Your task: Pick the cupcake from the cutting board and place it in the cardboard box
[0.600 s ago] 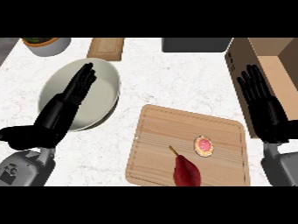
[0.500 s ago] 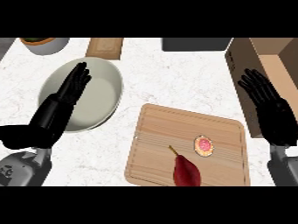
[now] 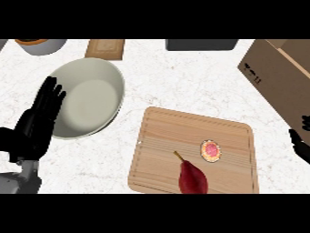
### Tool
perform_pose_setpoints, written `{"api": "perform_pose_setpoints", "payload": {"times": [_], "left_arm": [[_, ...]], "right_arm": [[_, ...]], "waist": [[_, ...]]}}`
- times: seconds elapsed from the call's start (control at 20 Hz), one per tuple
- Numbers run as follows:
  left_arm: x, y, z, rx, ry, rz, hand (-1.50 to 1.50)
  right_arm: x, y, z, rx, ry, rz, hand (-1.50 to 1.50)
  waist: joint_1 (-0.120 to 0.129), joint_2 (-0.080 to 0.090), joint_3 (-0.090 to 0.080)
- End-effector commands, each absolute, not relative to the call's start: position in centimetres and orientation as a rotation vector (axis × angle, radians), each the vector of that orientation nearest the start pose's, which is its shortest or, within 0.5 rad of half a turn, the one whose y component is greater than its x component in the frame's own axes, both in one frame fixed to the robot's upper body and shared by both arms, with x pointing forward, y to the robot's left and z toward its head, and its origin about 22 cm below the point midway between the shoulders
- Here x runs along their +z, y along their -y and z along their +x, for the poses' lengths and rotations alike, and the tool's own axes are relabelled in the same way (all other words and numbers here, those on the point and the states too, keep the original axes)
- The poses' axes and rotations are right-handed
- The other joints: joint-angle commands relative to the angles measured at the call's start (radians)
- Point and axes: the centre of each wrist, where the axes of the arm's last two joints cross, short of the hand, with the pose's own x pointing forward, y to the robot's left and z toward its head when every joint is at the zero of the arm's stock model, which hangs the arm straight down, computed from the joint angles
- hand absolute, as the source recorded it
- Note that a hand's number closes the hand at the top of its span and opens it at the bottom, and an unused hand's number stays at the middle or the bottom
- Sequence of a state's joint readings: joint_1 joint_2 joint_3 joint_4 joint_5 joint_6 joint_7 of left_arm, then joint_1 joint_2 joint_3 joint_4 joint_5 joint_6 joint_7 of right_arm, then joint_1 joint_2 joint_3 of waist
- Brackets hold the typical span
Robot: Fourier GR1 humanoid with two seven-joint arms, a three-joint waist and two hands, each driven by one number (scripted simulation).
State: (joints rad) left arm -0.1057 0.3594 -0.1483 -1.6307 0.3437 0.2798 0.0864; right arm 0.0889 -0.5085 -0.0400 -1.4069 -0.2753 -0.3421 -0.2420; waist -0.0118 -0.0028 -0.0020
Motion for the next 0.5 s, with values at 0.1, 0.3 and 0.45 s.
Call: {"api": "perform_pose_setpoints", "payload": {"times": [0.1, 0.3, 0.45], "left_arm": [[6.0, -25.8, 25.8, 0.127, 1.538, 0.085, 0.0], [6.4, -25.9, 27.3, 0.112, 1.539, 0.1, 0.0], [4.4, -25.5, 25.3, 0.113, 1.542, 0.072, 0.0]], "right_arm": [[2.7, 39.5, 19.2, 0.171, 1.688, -0.692, -1.5], [5.5, 38.3, 18.9, 0.418, 1.555, -0.685, -1.5], [8.5, 38.9, 18.8, 0.64, 1.38, -0.604, -1.5]], "waist": [[0.004, -0.001, 0.002], [0.0, 0.001, -0.001], [0.015, -0.002, -0.004]]}}
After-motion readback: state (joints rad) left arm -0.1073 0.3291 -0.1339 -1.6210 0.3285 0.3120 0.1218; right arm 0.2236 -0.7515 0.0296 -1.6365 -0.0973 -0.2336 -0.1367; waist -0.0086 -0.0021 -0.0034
